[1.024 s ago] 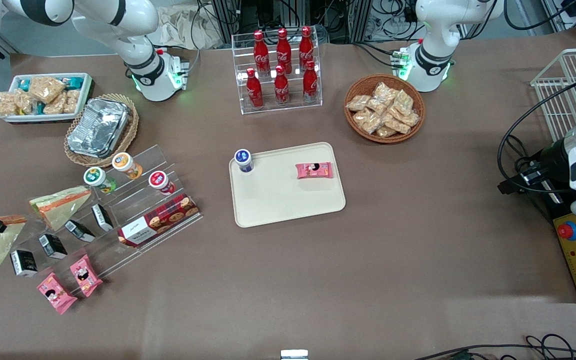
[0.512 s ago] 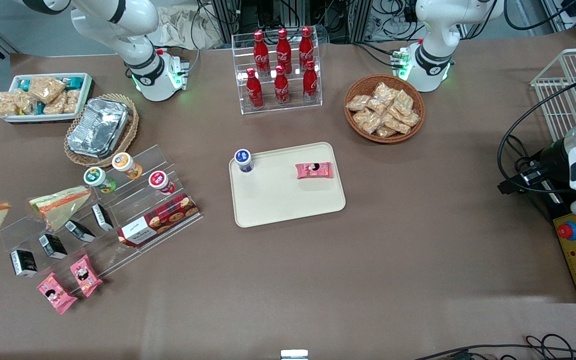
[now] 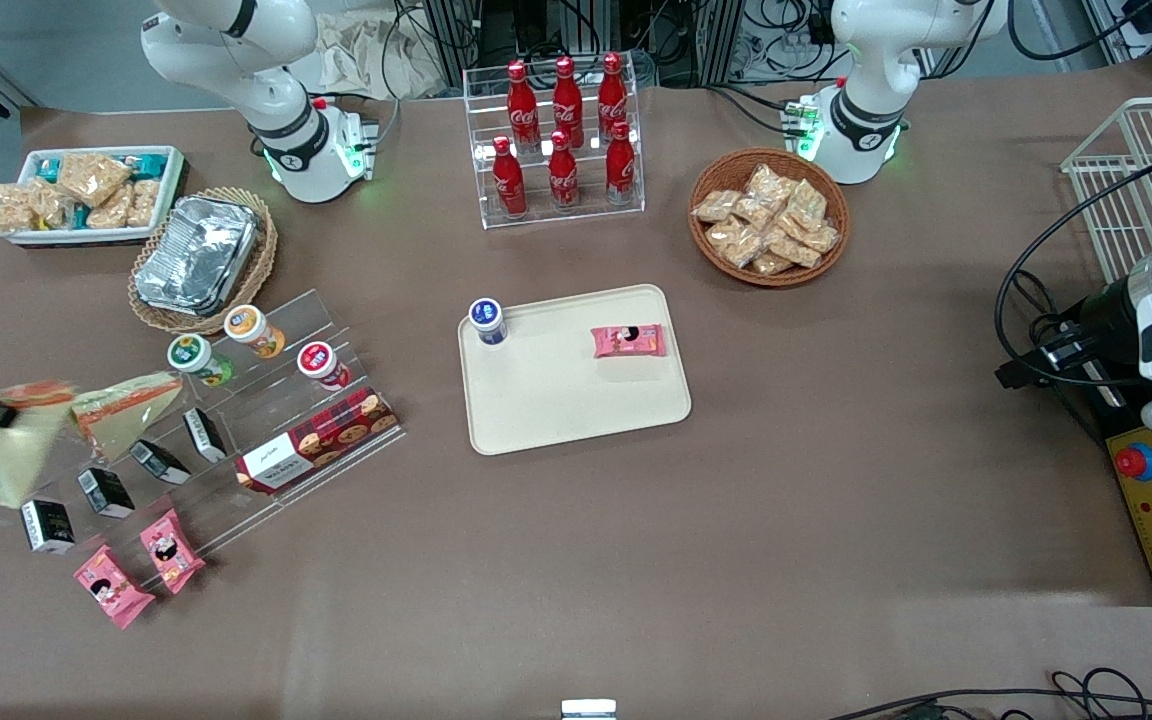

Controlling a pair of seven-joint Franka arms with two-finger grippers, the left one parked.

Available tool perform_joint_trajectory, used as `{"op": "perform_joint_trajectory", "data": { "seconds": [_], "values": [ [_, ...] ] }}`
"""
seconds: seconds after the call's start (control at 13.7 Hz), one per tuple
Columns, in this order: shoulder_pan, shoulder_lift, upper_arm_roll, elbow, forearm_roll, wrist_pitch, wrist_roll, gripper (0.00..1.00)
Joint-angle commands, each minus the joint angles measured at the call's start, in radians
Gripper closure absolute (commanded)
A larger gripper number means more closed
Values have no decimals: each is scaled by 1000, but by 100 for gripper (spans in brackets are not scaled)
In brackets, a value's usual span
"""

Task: Place sandwich on tray
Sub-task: 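Carry the sandwich with the right gripper over the cream tray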

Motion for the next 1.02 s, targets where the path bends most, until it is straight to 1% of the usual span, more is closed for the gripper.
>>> {"op": "perform_joint_trajectory", "data": {
  "seconds": [0.0,0.22,0.44,0.59,0.66,0.8,0.95],
  "values": [
    [130,-12,-2,6,-15,-22,292,100],
    [285,5,21,6,-12,-4,665,100],
    [391,45,58,4,-2,83,972,100],
    [441,72,85,0,8,131,1109,100],
    [459,95,99,-5,26,169,1173,100],
    [508,152,113,-7,79,299,1326,100],
    [579,203,113,-8,75,390,1417,100]
  ]
}}
